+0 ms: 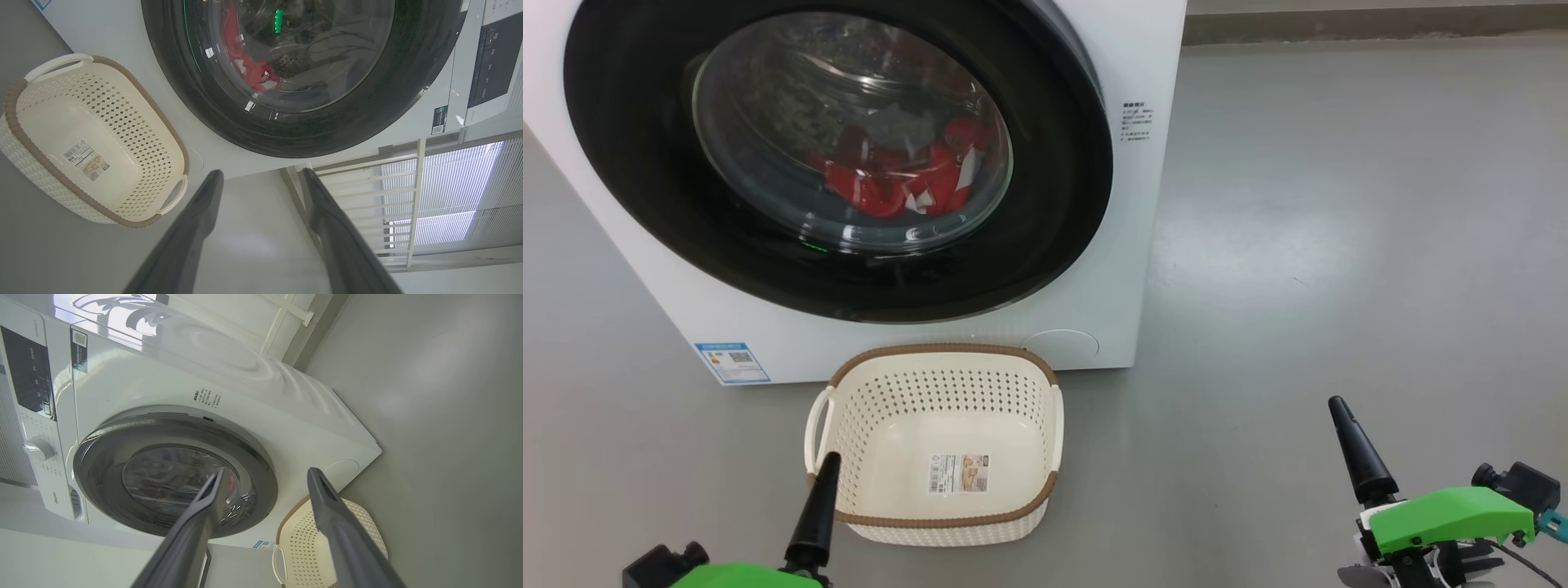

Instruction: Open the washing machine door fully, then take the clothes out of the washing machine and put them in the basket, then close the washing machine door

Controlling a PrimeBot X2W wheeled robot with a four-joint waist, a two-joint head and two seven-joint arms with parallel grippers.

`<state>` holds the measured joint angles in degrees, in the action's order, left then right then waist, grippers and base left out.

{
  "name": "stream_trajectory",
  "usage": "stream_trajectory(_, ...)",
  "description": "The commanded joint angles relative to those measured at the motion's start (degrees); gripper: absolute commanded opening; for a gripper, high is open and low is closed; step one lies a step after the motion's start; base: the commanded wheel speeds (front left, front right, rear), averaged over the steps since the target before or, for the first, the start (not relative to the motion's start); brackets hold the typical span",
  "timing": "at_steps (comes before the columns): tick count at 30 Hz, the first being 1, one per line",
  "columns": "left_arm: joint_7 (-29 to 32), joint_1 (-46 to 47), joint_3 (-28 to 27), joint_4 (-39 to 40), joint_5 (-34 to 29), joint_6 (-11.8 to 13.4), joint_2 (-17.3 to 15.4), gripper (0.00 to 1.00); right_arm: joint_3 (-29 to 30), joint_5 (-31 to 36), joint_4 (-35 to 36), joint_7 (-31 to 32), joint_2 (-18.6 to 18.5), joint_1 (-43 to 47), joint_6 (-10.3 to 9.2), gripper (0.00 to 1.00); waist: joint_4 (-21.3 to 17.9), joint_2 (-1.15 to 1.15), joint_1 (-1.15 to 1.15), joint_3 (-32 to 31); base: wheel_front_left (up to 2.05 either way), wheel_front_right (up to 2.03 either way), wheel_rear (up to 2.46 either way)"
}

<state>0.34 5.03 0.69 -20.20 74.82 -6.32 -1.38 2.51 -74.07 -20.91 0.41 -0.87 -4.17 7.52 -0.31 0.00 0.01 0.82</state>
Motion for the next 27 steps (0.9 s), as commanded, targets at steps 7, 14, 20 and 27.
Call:
stream_trajectory(7, -1.7, 3.7, 0.7, 2.1, -6.3, 0.9, -0.9, 1.00, -1.8, 7.2, 0.9, -1.8, -0.8, -4.6, -0.01, 1.00, -0.2, 0.00, -0.01, 0.2, 0.00, 0.00, 0.00)
stream_trajectory(14, -3.1, 4.8, 2.0, 2.3, -12.9, 2.1, -0.9, 1.00, -3.0, 13.6, 0.6, -3.2, -0.9, -5.8, -0.01, 1.00, -0.3, 0.00, -0.01, 0.3, 0.00, 0.00, 0.00)
stream_trajectory(20, -3.9, 5.4, 2.7, 2.5, -17.2, 2.7, -1.0, 1.00, -3.6, 17.1, 0.5, -4.0, -1.0, -6.5, -0.01, 1.00, -0.3, 0.00, -0.01, 0.3, 0.00, 0.00, 0.00)
stream_trajectory(27, -5.1, 6.2, 3.6, 2.4, -21.7, 3.3, -1.0, 1.00, -4.4, 22.2, 0.0, -5.2, -1.1, -7.5, -0.02, 1.00, -0.4, 0.00, -0.01, 0.2, 0.00, 0.00, 0.00)
